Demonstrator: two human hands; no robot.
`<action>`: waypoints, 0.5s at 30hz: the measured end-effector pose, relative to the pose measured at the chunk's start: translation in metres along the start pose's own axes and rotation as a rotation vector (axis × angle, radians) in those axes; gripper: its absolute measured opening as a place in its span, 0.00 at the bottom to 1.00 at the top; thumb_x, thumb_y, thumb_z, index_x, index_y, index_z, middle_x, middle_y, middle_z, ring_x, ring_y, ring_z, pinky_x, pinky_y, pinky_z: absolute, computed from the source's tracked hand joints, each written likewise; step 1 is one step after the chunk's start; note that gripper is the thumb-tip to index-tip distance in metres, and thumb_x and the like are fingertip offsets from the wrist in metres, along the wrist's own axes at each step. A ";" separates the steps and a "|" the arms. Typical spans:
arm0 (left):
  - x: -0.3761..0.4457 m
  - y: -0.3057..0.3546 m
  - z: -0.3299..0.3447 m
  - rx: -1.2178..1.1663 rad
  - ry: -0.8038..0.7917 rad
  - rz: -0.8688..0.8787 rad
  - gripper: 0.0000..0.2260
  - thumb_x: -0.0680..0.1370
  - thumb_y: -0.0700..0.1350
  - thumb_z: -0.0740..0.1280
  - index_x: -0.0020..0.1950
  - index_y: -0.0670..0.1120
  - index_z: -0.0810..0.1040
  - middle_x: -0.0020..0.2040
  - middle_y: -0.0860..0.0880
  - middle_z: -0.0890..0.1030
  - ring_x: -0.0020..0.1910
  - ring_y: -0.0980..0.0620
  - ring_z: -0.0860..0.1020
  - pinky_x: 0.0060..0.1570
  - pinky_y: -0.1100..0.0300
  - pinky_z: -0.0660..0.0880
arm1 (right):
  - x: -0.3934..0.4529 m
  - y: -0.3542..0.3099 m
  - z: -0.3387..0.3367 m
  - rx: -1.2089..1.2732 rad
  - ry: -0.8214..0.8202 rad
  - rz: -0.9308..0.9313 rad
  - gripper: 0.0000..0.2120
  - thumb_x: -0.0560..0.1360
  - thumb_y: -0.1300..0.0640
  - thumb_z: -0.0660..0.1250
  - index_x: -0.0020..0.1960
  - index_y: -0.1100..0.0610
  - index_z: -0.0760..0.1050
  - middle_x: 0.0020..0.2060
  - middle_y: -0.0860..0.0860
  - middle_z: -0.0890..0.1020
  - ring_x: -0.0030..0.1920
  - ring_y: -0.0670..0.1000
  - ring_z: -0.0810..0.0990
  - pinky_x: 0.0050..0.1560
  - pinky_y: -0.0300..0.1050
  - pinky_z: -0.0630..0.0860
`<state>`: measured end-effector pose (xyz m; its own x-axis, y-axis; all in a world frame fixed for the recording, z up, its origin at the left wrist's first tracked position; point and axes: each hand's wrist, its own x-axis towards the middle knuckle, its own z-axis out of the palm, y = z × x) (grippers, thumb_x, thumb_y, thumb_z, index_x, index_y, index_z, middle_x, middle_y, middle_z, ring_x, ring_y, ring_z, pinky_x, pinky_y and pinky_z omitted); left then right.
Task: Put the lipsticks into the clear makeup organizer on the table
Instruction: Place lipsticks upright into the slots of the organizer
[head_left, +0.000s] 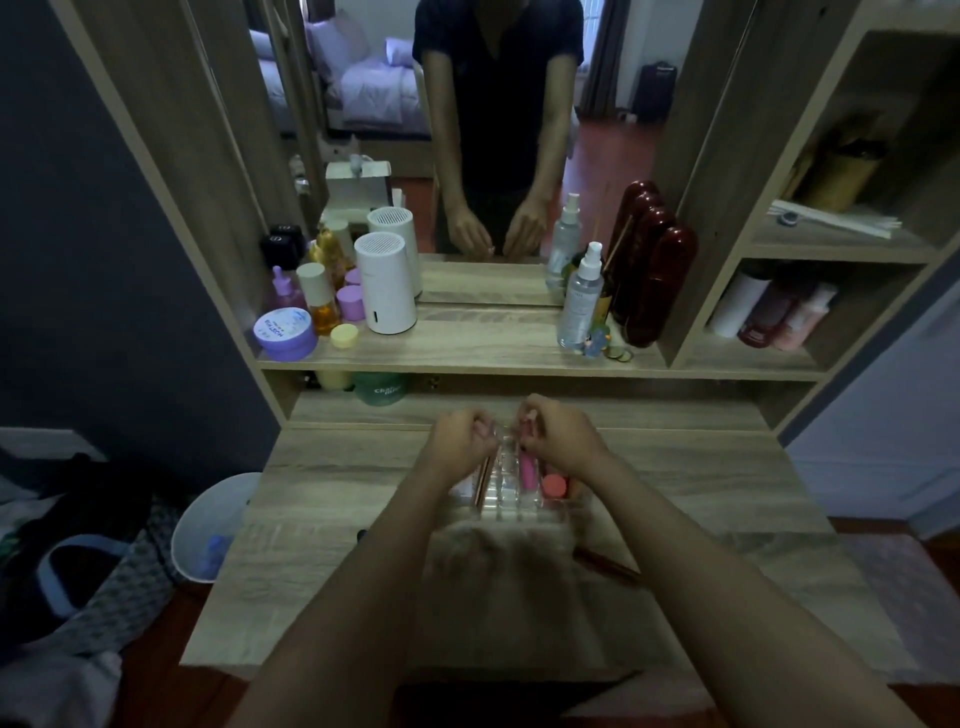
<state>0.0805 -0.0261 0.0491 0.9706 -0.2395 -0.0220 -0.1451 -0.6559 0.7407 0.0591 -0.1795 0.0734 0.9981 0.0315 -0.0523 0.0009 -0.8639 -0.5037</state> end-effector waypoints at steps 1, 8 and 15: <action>0.006 0.002 -0.005 -0.028 0.022 0.004 0.06 0.73 0.38 0.69 0.49 0.42 0.79 0.36 0.51 0.76 0.38 0.53 0.74 0.36 0.64 0.71 | 0.005 -0.001 -0.003 0.017 0.032 0.006 0.12 0.71 0.62 0.69 0.54 0.57 0.76 0.48 0.58 0.84 0.51 0.60 0.80 0.50 0.51 0.76; 0.029 0.008 -0.017 -0.128 0.187 0.042 0.10 0.72 0.35 0.68 0.52 0.39 0.80 0.44 0.43 0.82 0.41 0.52 0.77 0.46 0.56 0.78 | 0.027 -0.005 -0.002 0.074 0.108 0.089 0.10 0.72 0.62 0.67 0.53 0.56 0.76 0.49 0.59 0.83 0.52 0.60 0.79 0.54 0.55 0.78; 0.036 0.005 -0.008 -0.116 0.200 0.078 0.09 0.73 0.34 0.67 0.53 0.39 0.79 0.42 0.48 0.78 0.40 0.54 0.75 0.37 0.73 0.73 | 0.028 0.003 0.012 0.073 0.073 0.089 0.08 0.73 0.64 0.66 0.51 0.57 0.75 0.47 0.59 0.84 0.50 0.60 0.80 0.51 0.52 0.78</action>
<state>0.1163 -0.0320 0.0570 0.9776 -0.1323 0.1636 -0.2098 -0.5518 0.8072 0.0867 -0.1751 0.0602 0.9958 -0.0831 -0.0379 -0.0901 -0.8225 -0.5616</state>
